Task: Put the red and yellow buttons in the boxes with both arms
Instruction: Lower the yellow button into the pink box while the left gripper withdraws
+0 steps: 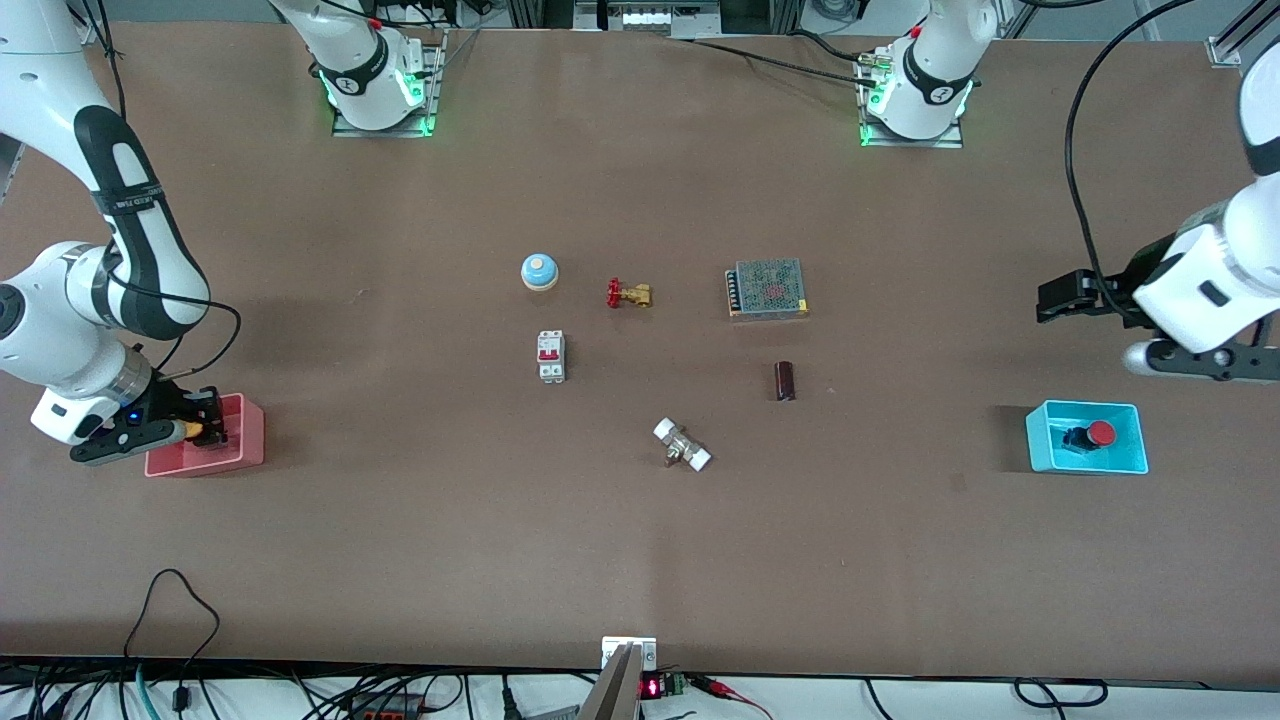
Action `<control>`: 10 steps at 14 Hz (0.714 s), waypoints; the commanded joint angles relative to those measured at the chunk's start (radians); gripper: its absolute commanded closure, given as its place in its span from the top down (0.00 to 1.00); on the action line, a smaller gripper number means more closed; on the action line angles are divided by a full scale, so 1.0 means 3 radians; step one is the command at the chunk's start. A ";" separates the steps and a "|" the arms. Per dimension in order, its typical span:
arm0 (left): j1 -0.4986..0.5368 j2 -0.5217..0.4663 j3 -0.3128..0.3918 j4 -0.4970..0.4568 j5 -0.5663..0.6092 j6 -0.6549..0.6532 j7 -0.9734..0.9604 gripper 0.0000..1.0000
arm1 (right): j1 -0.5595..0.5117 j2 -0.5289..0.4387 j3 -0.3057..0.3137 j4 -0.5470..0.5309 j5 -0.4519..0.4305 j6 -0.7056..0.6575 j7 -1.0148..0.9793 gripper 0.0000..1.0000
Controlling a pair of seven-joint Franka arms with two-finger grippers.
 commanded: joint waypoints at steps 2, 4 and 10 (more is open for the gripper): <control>-0.0442 -0.0798 0.0541 -0.1129 -0.0060 0.0720 0.0136 1.00 | -0.0011 0.0046 0.0019 0.0051 0.0070 0.0070 -0.0067 0.43; -0.0546 -0.0809 0.0741 -0.1155 -0.0044 0.0705 0.0146 1.00 | -0.0011 0.0046 0.0019 0.0051 0.0070 0.0070 -0.0067 0.51; -0.0562 -0.0722 0.0665 -0.1058 -0.0034 0.0618 0.0146 1.00 | 0.0004 0.0006 0.0019 0.0051 0.0070 0.0050 -0.0041 1.00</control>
